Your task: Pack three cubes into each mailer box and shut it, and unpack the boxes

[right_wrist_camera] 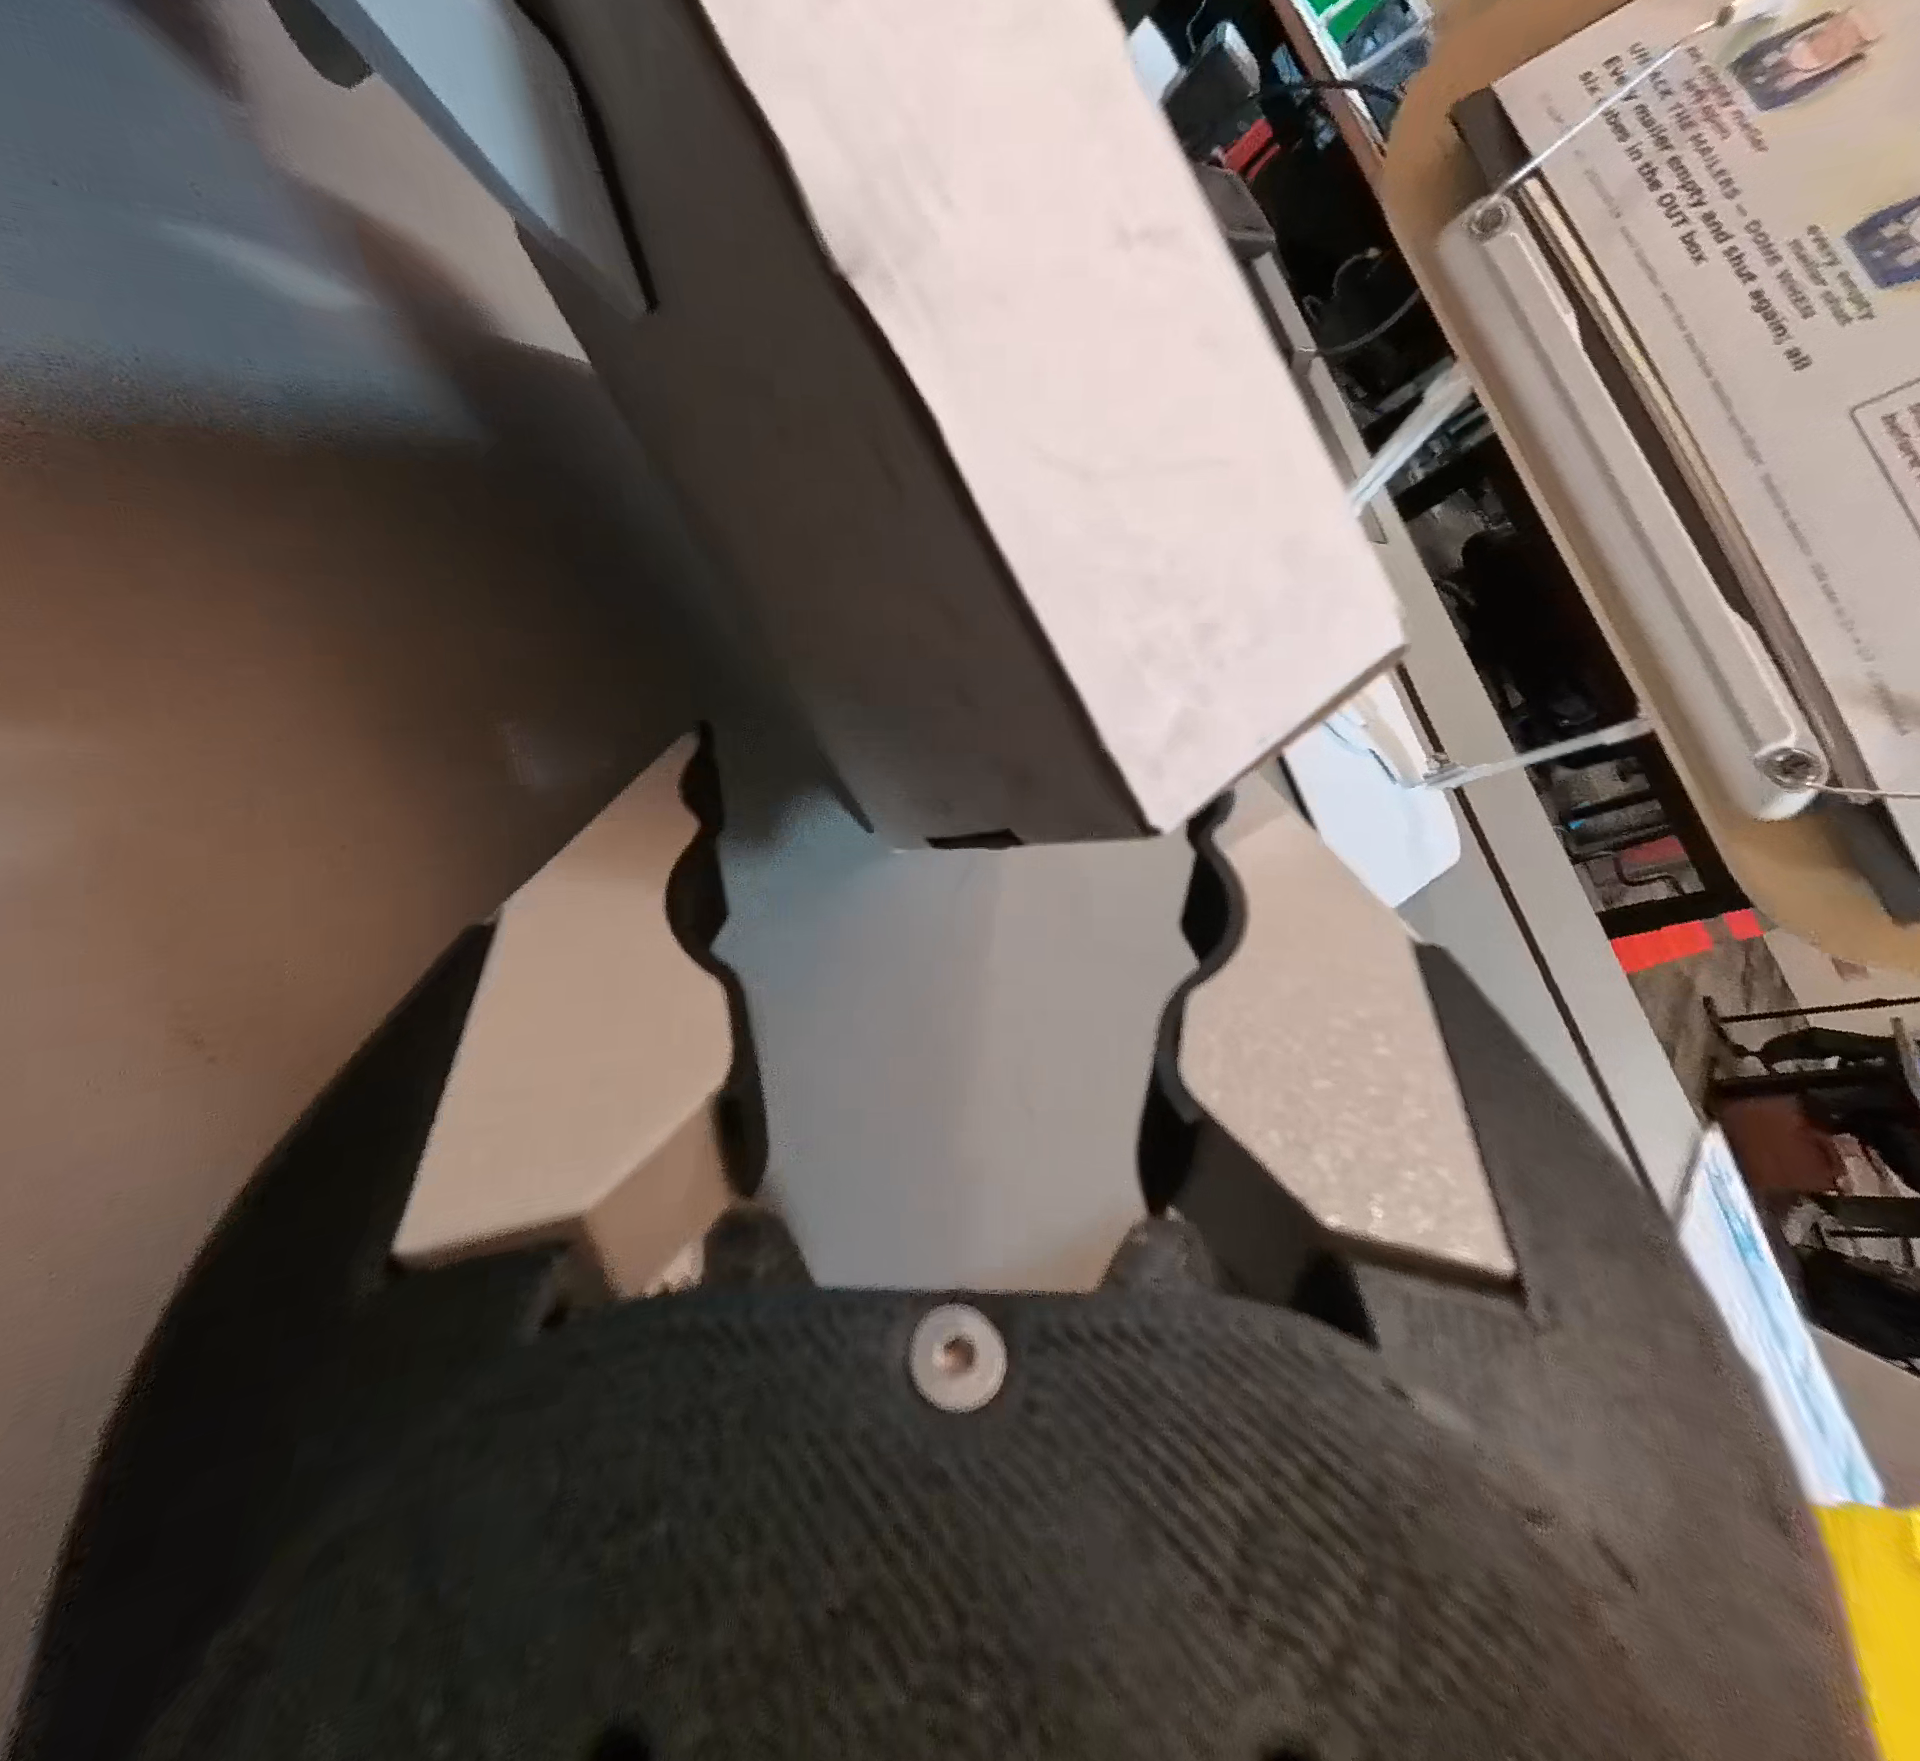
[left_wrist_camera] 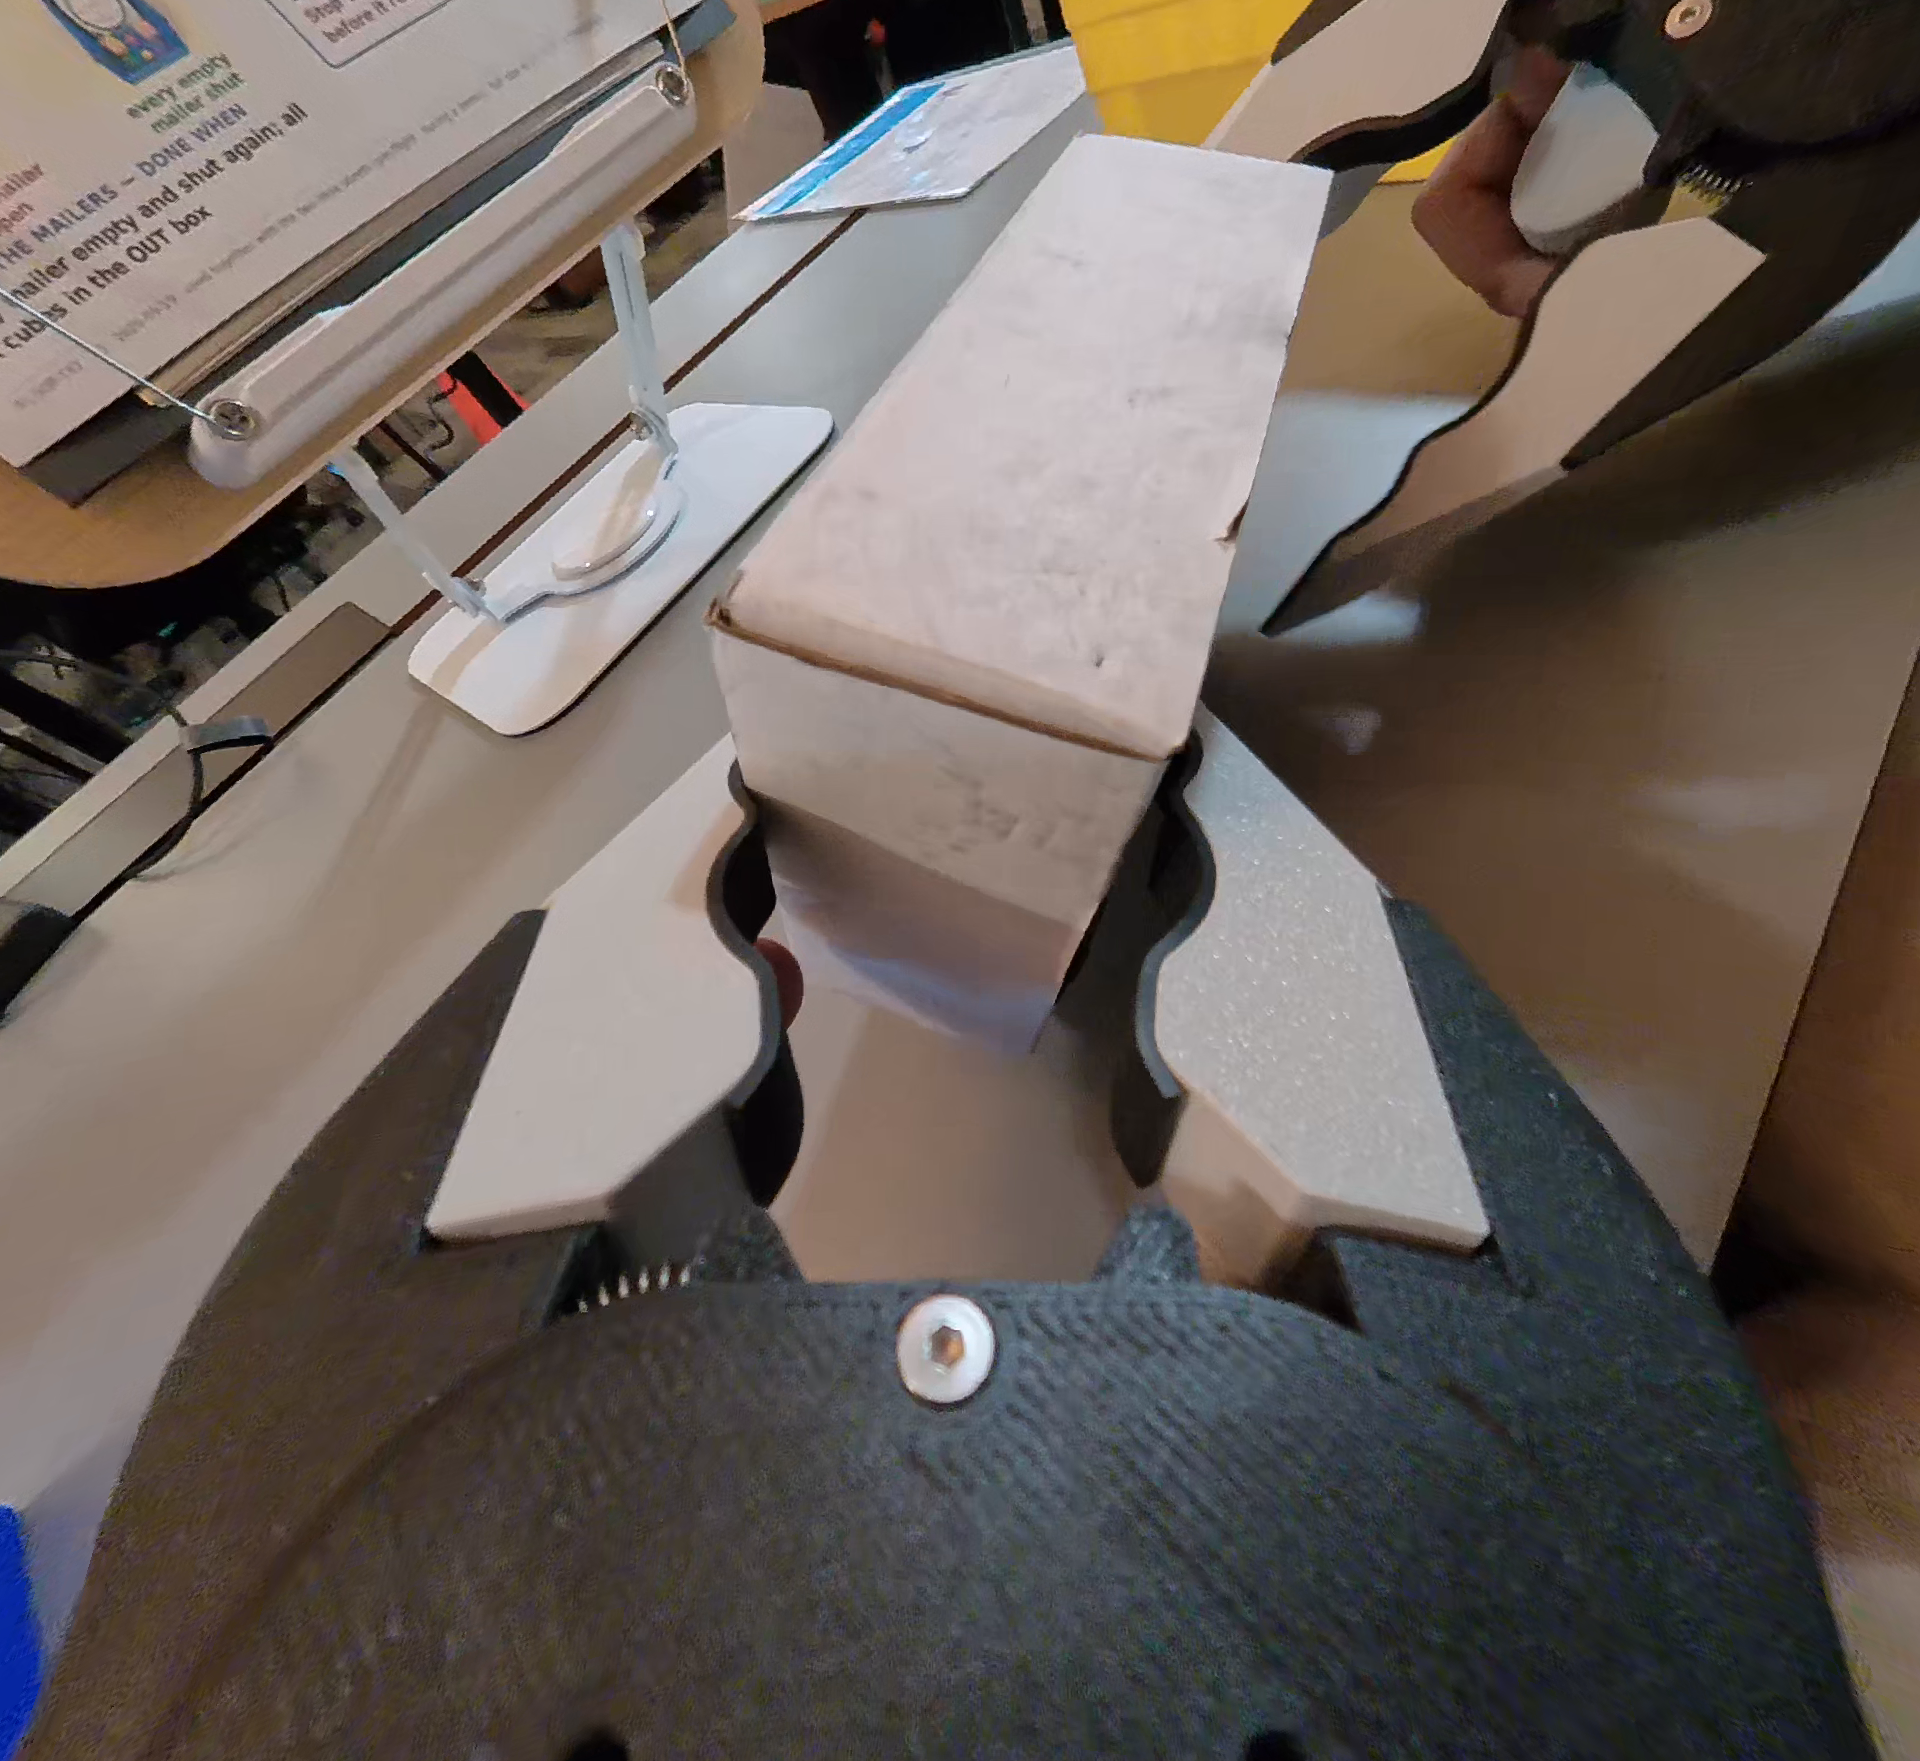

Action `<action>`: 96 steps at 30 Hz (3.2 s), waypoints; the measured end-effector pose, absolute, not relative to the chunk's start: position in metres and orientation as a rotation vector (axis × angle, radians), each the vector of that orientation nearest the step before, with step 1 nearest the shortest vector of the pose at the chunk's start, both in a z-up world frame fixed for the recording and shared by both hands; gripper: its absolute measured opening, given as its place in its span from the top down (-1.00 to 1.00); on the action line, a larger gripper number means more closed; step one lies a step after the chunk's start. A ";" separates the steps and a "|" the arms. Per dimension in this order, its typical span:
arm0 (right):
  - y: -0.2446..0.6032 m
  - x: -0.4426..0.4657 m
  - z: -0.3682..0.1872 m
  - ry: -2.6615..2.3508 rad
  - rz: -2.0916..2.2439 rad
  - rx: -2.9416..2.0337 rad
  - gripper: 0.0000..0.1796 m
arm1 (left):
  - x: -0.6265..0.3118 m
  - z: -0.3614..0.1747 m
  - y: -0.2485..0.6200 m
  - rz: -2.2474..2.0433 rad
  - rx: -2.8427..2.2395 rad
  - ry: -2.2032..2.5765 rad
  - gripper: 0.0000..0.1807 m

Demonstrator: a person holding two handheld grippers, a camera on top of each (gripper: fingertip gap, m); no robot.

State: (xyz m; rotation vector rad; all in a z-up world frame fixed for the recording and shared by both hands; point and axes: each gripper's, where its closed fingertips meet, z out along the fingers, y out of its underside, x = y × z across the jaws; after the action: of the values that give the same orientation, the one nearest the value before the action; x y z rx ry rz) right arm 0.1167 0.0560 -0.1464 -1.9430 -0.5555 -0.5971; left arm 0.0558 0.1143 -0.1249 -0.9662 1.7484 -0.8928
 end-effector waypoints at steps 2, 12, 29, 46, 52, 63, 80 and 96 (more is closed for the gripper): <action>0.057 0.114 -0.145 -0.572 -0.628 -1.947 -0.12 | 0.055 -0.123 0.116 -0.873 -0.955 1.739 0.20; 0.047 0.124 -0.143 -0.550 -0.757 -1.974 -0.13 | 0.060 -0.119 0.107 -0.782 -0.898 1.728 0.20; 0.037 0.131 -0.126 -0.569 -0.864 -1.858 0.00 | 0.070 -0.124 0.118 -0.767 -0.919 1.706 0.21; 0.049 0.065 -0.099 -0.606 -0.538 -1.676 0.22 | 0.070 -0.129 0.109 -0.842 -0.919 1.735 0.21; 0.049 0.054 -0.103 -0.675 -0.566 -1.665 0.22 | 0.069 -0.132 0.098 -0.828 -0.864 1.770 0.22; 0.046 0.058 -0.081 -0.624 -0.608 -1.588 0.37 | 0.070 -0.134 0.092 -0.793 -0.821 1.784 0.22; 0.046 0.050 -0.073 -0.830 -1.011 -1.448 0.42 | 0.072 -0.132 0.094 -0.732 -0.834 1.774 0.24; 0.046 0.048 -0.065 -0.857 -1.139 -1.383 0.55 | 0.071 -0.133 0.089 -0.753 -0.940 1.812 0.26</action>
State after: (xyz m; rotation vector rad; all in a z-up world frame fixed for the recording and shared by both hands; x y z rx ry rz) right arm 0.0479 0.0464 -0.0652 -1.3833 -0.8572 -1.1386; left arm 0.0705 0.0895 -0.1335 -0.9404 1.8124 -0.7533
